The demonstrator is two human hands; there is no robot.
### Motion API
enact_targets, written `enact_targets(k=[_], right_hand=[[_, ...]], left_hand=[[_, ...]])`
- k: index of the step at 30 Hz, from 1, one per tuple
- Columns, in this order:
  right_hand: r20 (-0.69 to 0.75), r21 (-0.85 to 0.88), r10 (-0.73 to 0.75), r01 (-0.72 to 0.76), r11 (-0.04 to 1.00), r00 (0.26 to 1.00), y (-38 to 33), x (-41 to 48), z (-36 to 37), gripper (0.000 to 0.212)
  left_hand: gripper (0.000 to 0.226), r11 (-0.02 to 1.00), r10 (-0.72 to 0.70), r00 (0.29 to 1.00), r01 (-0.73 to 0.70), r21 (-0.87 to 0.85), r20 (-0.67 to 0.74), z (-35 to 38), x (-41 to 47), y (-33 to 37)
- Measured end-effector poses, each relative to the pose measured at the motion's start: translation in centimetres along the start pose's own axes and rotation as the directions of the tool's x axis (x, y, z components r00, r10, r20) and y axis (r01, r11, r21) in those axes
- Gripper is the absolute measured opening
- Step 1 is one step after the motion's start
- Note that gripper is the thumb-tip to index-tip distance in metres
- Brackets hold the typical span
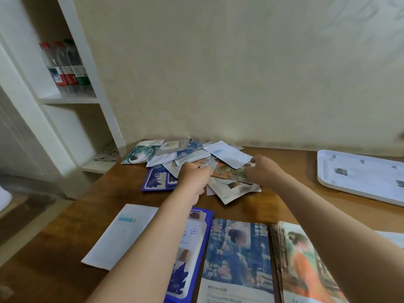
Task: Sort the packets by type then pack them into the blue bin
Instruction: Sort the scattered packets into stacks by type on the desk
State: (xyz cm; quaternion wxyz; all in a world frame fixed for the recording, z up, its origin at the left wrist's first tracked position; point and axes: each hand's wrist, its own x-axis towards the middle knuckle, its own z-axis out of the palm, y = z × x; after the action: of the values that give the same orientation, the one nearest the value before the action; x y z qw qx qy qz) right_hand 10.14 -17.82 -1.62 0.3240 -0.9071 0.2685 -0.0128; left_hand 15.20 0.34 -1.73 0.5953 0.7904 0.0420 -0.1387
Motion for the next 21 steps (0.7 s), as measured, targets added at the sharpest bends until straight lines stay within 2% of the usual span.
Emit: enact_targets(k=[2, 4, 6, 8, 10, 14, 21], right_hand=[[0.062, -0.181, -0.070, 0.080, 0.980, 0.996, 0.1, 1.7, 0.9, 0.067], [0.133, -0.264, -0.120, 0.152, 0.952, 0.984, -0.3, 2.5, 1.9, 0.080], [0.168, -0.348, -0.149, 0.200, 0.916, 0.974, -0.5, 3.2, 3.0, 0.076], [0.177, -0.417, -0.155, 0.216, 0.883, 0.972, -0.8, 3.6, 3.6, 0.072], [0.193, -0.417, -0.162, 0.231, 0.879, 0.968, -0.9, 3.6, 3.8, 0.075], [0.237, -0.388, -0.197, 0.278, 0.879, 0.951, -1.3, 3.2, 3.2, 0.073], [0.254, -0.354, -0.192, 0.276, 0.893, 0.948, -1.8, 1.5, 2.3, 0.067]], left_hand=[[0.028, 0.998, -0.019, 1.000, 0.017, -0.067, -0.023, 0.7, 1.2, 0.1], [0.025, 0.992, -0.046, 0.998, 0.042, -0.122, -0.032, 1.2, 1.9, 0.2], [0.028, 0.975, -0.093, 0.995, 0.086, -0.205, -0.027, 1.5, 2.5, 0.2], [0.042, 0.946, -0.139, 0.990, 0.124, -0.300, -0.028, 1.6, 2.9, 0.1], [0.048, 0.907, -0.168, 0.985, 0.143, -0.396, -0.030, 1.7, 3.2, -0.2], [0.048, 0.822, -0.195, 0.980, 0.142, -0.551, -0.039, 2.3, 3.6, -0.7], [0.035, 0.716, -0.286, 0.951, 0.132, -0.685, -0.116, 3.9, 2.0, -0.5]])
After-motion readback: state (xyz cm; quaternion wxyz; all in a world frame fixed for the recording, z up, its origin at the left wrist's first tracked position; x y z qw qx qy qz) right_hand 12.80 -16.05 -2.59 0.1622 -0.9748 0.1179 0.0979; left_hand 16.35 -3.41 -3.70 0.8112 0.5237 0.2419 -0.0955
